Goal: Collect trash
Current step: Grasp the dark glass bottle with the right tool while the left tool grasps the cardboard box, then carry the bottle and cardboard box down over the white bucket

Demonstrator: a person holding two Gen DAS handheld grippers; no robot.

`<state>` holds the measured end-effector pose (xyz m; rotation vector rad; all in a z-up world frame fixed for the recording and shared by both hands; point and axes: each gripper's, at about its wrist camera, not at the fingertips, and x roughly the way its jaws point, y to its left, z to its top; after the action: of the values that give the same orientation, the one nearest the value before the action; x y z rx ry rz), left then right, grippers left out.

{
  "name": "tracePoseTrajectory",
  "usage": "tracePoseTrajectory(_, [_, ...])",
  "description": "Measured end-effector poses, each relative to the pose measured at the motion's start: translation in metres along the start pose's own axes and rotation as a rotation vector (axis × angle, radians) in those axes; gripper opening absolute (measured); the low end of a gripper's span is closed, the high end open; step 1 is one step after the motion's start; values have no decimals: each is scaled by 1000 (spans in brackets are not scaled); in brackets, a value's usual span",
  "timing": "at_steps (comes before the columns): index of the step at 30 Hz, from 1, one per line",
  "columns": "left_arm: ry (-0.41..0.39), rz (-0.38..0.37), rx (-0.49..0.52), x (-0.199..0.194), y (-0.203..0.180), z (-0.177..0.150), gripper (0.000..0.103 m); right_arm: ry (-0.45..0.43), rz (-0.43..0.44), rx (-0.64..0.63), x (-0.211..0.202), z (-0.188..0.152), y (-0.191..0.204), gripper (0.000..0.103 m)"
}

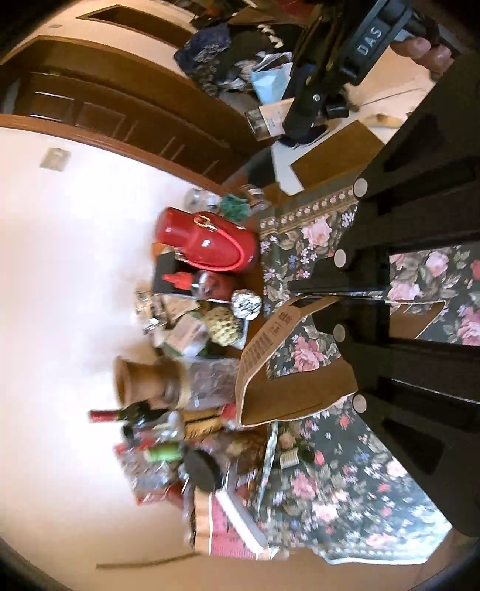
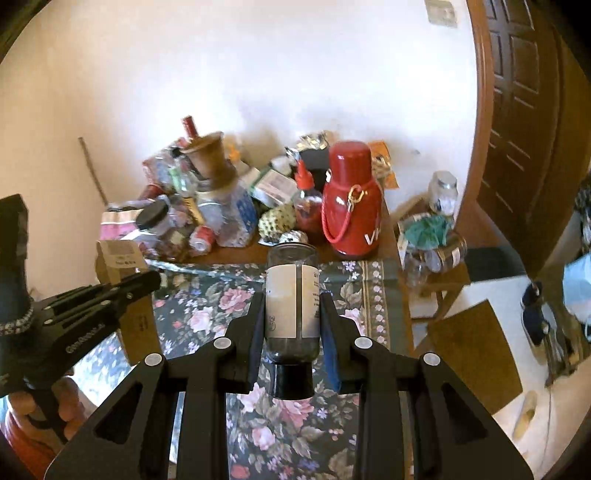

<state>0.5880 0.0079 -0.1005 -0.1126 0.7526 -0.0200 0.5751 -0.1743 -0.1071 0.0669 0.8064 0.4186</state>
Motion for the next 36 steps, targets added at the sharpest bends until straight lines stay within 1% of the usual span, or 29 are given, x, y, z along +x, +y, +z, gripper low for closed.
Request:
tracePoseTrajectory(4, [-73, 93, 15, -47, -19, -12, 1, -25, 41, -47, -24, -5, 1, 26])
tracePoseTrajectory(8, [-113, 111, 3, -79, -25, -23, 1, -50, 80, -89, -48, -10, 7, 26])
tracePoseTrajectory(12, [-152, 124, 14, -111, -28, -31, 1, -74, 108, -111, -71, -17, 16, 26])
tracePoseTrajectory(17, [-199, 91, 37, -147, -28, -43, 1, -118, 114, -110, -102, -28, 32, 26])
tracePoseTrajectory(21, [-229, 54, 53, -172, -23, -56, 1, -156, 86, -103, -125, -40, 49, 26])
tracePoseTrajectory(23, [-244, 25, 65, -190, -16, -68, 1, -178, 64, -101, -137, -49, 60, 26])
tracePoseTrajectory(25, [-246, 10, 78, -203, -11, -78, 1, -195, 41, -95, -149, -61, 72, 26])
tracePoseTrajectory(29, [-232, -17, 95, -232, 6, -108, 1, -203, 8, -61, -166, -88, 98, 26])
tracePoseTrajectory(36, [-198, -58, 106, -273, 34, -159, 1, -191, -38, -21, -193, -140, 134, 26])
